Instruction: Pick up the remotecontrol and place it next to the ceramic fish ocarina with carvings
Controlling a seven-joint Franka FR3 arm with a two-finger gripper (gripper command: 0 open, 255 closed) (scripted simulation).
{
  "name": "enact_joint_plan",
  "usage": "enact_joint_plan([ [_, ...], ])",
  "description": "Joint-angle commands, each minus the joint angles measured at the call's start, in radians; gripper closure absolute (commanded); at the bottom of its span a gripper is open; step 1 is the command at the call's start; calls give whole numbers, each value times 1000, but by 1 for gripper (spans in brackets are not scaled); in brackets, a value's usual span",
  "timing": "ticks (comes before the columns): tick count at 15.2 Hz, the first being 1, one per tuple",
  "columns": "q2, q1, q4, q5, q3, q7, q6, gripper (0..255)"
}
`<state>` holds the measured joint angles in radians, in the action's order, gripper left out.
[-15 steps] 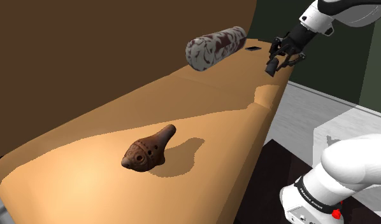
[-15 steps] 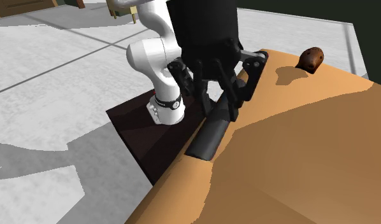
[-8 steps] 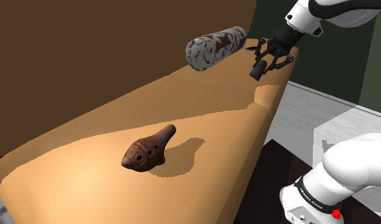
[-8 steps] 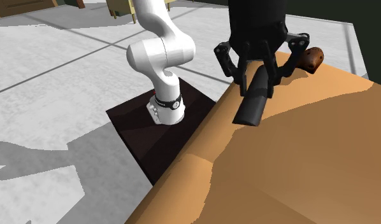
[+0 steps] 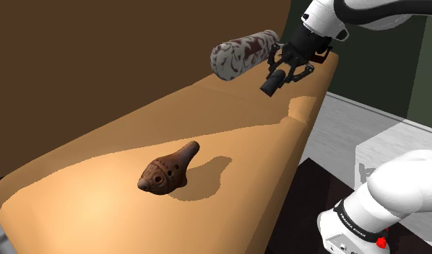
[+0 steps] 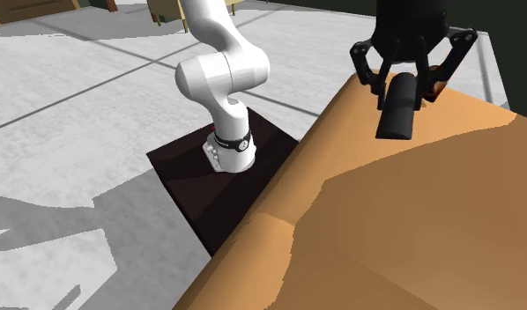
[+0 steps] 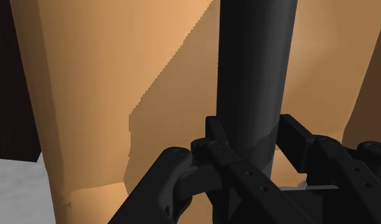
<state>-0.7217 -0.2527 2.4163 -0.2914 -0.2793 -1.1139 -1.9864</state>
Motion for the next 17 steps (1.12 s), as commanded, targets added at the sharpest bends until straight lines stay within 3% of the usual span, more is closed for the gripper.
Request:
enact_joint_plan([
  [1,22,12,-21,-15,-53,-57,-13,255],
  [10,139,26,-153,-34,-277,-289,-50,255],
  [17,289,-17,-316,26,-480,-491,-74,255],
])
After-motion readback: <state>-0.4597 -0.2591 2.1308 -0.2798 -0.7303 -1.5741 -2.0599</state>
